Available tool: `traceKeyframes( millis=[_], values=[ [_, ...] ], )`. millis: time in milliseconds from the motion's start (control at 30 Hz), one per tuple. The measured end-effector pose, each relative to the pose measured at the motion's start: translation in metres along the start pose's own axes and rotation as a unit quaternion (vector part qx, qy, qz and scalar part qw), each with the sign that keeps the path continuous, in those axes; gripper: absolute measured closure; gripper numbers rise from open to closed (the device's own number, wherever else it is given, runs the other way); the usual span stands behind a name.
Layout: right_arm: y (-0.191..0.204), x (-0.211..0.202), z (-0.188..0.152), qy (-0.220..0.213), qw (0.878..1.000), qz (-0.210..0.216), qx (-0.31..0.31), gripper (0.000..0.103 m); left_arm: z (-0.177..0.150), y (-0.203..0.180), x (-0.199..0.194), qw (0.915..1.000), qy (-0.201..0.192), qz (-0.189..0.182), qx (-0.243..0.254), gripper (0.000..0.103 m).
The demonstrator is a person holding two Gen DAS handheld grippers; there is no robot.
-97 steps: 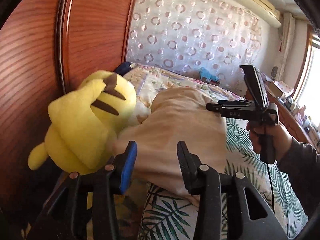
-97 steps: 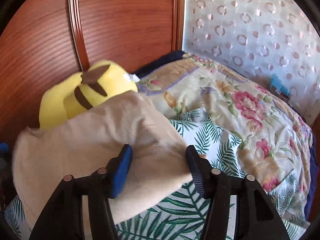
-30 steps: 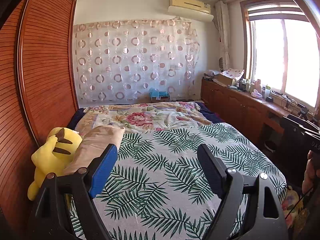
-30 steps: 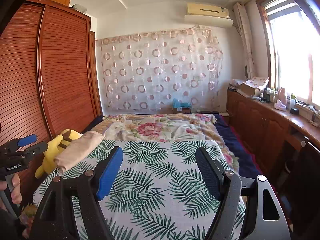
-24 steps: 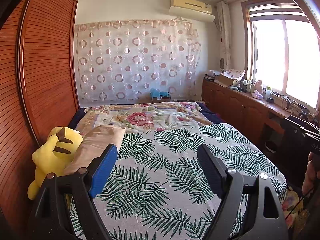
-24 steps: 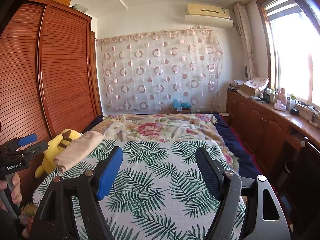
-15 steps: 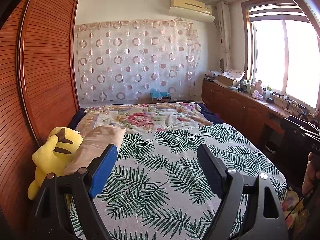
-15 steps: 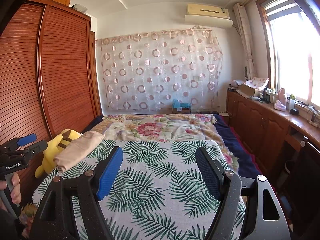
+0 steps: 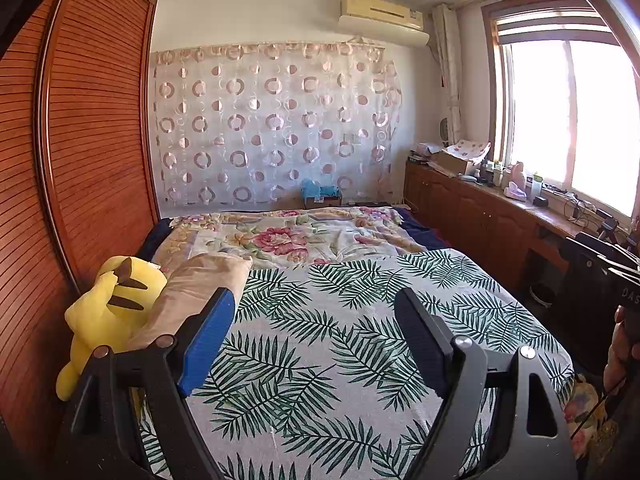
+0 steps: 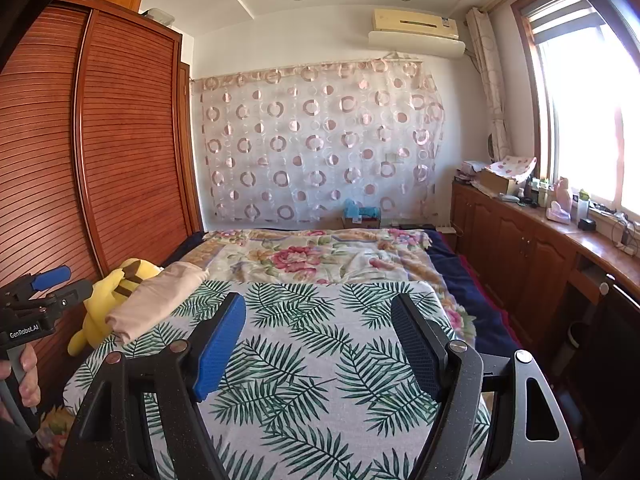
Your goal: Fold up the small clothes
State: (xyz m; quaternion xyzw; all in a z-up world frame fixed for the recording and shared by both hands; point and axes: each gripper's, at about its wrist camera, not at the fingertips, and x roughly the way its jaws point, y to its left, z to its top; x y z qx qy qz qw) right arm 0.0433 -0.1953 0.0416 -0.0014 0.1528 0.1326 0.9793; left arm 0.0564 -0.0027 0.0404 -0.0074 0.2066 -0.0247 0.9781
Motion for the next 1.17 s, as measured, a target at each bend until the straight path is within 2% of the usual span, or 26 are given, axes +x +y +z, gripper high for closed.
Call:
traceKeyframes(
  millis=[1167],
  values=[
    [-0.0042,0.0019,0.0009,-0.001,1.000,0.001,-0.002,0.026,-0.0024,0.0005,0.0004,1.0000,-0.001,0.000,0.001,0.020]
  ],
)
